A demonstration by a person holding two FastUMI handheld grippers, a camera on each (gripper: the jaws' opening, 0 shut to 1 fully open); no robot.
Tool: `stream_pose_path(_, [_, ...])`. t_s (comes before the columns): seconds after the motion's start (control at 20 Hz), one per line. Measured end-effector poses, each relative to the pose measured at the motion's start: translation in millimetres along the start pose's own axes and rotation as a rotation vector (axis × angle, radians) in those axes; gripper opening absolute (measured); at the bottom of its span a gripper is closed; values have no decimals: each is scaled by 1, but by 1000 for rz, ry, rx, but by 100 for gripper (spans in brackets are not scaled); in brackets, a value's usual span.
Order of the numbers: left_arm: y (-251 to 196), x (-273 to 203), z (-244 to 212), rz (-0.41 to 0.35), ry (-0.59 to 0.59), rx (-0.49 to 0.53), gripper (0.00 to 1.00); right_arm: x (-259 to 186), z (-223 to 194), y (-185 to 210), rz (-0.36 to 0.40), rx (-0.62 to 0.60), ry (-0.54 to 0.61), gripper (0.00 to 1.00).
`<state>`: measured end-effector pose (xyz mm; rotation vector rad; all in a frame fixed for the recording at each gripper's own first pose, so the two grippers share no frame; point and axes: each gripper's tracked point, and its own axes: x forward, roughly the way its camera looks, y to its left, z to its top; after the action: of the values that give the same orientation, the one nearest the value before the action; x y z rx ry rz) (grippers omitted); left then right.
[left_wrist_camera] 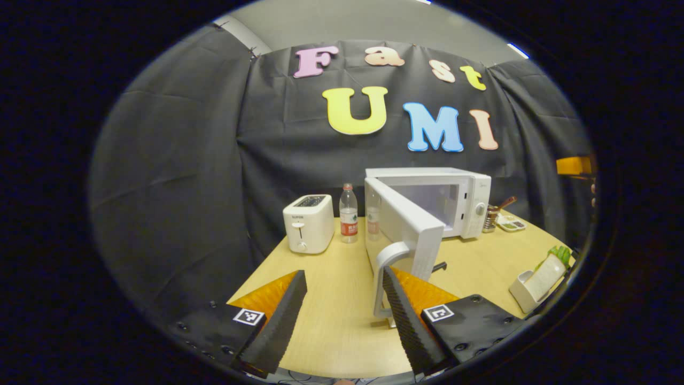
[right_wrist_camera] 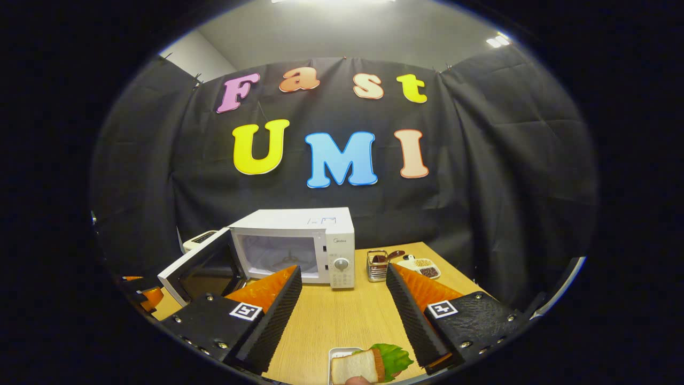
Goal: Open the microwave oven with the left hand, put the food in, and close the microwave oven.
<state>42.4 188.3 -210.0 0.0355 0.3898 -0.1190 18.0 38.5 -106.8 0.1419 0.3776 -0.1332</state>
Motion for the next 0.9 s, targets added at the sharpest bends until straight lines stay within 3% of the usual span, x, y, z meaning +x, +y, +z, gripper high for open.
stream_pose_path(0.15, [-2, -16, 43, 25, -68, -20, 94, 11, -20, -27, -23, 29, 73, 97])
stream_pose_path(0.55, [-18, -45, 147, 69, -286, -14, 93, 18, -114, -54, 44, 98, 416, 97])
stream_pose_path(0.9, [-46, -45, 168, 58, -323, -40, 94, 2, -168, -66, 79, 124, 616, 97])
